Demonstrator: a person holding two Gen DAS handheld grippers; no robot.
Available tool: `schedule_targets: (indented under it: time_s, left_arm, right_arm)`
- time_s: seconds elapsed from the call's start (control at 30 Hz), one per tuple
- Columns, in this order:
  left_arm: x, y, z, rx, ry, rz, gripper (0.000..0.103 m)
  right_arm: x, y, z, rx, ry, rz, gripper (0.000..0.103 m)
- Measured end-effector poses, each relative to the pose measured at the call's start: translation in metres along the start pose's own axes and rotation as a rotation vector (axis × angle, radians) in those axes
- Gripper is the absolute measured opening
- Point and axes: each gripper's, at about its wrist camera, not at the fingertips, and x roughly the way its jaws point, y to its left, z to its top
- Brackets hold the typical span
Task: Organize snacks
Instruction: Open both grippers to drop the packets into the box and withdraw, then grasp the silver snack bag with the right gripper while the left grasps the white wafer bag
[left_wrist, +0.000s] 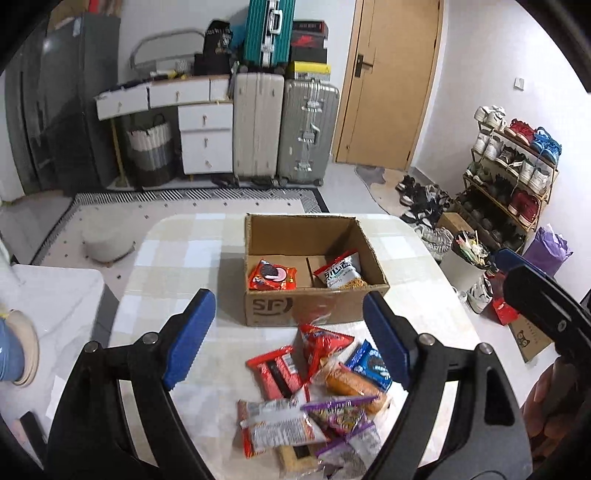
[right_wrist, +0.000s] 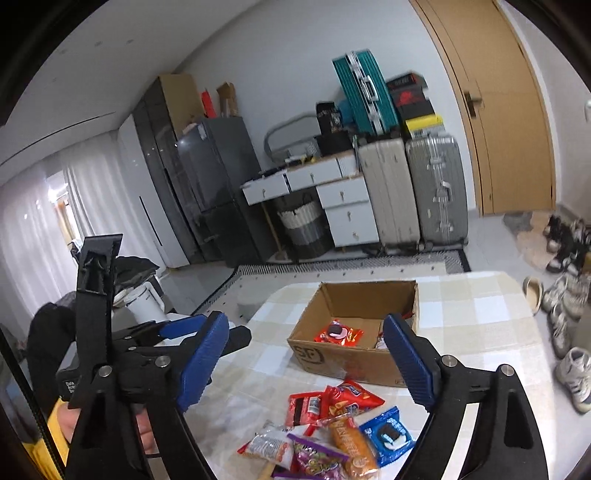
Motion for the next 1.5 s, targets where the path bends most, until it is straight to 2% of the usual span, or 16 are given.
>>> schedule_targets:
  time_s: [0.3,0.37,0.47,0.57,0.83,0.97,1.27,1.5]
  left_arm:
    - [-0.099,-0.004,-0.066,-0.004,-0.109,0.031,0.085]
    - [-0.113,-0.001,-0.081,-0.01,-0.127,0.021,0.087]
    - [-0.129,0.007,-0.108,-0.037,-0.144,0.024,0.103]
    - [-0.138,0.013,-0.134,-0.047,-0.16,0.023,0.103]
    - [-0.121,0.032,-0.192,-0.08,-0.057,0.049,0.102]
    - [-0.094,0.037,-0.194,-0.099,-0.01,0.049,0.102]
    - [-0.069,0.037,-0.183,-0.095,-0.011,0.057,0.103]
    - [-0.049,0.043,-0.186,-0.107,0.022,0.064,0.103]
  right_arm:
    - [-0.062,0.048,-0.057,-0.137,-0.1,-0.095,0.101]
    - [-0.068,0.051,-0.068,-0.152,-0.099,-0.096,0.102]
    - [-0.075,0.053,-0.091,-0.158,-0.086,-0.112,0.102]
    - [-0.072,0.048,-0.111,-0.141,-0.042,-0.112,0.102]
    - [-0.054,0.024,-0.159,-0.048,0.07,-0.125,0.102]
    - [-0.045,0.018,-0.173,-0.043,0.1,-0.14,0.102]
    - [-0.029,0.015,-0.181,-0.033,0.143,-0.129,0.102]
    - [0.002,0.004,-0.196,0.021,0.246,-0.109,0.102]
